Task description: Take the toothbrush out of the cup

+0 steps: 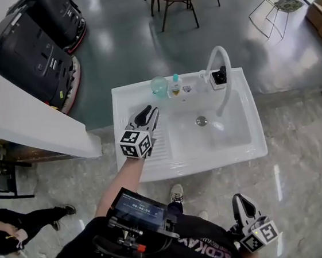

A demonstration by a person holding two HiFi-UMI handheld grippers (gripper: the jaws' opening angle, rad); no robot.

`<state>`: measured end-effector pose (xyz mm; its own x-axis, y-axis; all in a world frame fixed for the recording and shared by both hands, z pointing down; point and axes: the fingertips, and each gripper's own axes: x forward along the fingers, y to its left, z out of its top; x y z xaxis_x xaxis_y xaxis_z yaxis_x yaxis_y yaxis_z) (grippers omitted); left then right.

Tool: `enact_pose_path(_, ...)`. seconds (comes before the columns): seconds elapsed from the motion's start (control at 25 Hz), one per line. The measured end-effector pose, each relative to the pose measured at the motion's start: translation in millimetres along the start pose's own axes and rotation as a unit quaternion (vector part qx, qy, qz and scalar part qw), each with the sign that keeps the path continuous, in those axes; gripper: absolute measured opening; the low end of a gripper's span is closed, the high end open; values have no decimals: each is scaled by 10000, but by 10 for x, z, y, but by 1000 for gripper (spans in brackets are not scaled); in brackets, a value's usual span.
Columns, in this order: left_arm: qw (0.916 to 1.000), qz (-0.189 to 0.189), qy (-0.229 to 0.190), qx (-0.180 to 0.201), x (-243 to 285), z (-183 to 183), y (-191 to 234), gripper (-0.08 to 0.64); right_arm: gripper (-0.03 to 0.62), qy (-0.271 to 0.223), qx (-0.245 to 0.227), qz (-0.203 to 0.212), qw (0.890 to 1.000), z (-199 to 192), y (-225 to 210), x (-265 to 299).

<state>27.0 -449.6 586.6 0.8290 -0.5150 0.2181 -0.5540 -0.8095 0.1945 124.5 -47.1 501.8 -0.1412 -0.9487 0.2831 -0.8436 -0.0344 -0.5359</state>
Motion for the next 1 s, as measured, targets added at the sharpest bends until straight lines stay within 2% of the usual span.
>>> enact_pose_path(0.2, 9994, 243, -28, 248, 274, -52, 204, 107, 9, -13, 96, -348, 9993, -70, -60, -83)
enact_pose_path(0.56, 9972, 326, 3, 672, 636, -52, 382, 107, 9, 58, 182, -735, 9971, -147, -111, -129)
enact_pose_path(1.0, 9957, 226, -177, 878, 759, 22, 338, 104, 9, 194, 220, -876, 9957, -188, -130, -100)
